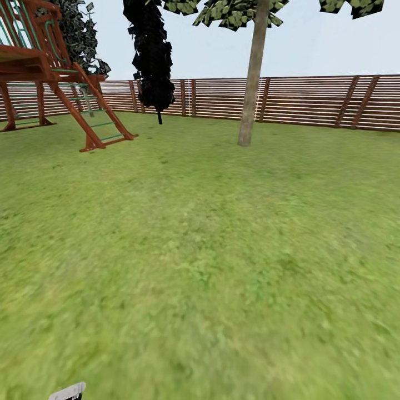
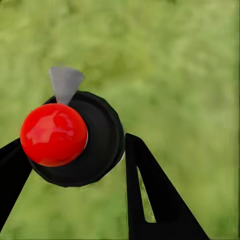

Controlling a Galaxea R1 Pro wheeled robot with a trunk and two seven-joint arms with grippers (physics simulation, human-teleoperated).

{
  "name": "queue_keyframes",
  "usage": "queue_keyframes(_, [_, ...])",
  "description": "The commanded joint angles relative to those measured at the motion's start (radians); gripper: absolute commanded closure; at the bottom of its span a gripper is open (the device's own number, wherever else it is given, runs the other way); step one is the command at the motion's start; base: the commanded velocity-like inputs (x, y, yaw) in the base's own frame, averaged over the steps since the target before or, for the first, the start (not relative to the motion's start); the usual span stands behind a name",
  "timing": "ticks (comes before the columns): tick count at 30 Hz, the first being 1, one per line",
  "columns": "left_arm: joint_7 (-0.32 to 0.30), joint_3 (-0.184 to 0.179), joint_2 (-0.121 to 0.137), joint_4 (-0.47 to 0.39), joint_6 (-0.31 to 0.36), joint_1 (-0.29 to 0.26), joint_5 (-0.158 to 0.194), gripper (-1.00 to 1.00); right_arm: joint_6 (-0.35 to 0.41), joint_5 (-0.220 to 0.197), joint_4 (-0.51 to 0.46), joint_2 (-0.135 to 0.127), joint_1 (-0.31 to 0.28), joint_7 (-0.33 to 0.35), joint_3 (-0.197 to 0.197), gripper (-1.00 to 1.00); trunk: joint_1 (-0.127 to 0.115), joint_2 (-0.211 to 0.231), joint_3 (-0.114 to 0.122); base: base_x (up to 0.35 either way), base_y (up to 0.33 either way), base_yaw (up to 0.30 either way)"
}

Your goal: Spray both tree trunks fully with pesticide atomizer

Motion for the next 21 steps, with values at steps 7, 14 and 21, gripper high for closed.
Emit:
queue_keyframes(7, [-0.005,0.003,0.0,0.001,-0.002,-0.001,0.005,1.0,-0.001,0.002,-0.001,0.0,0.0,0.006,-0.008,-1.0,0.0,0.0,-0.001,0.336,0.0,0.0])
queue_keyframes(14, [-0.005,0.003,0.0,0.001,-0.002,-0.001,0.005,1.0,-0.001,0.002,-0.001,0.0,0.0,0.006,-0.008,-1.0,0.0,0.0,-0.001,0.336,0.0,0.0])
queue_keyframes(21, [-0.005,0.003,0.0,0.001,-0.003,-0.001,0.005,1.0,-0.001,0.002,-0.001,0.0,0.0,0.006,-0.008,-1.0,0.0,0.0,-0.001,0.336,0.0,0.0])
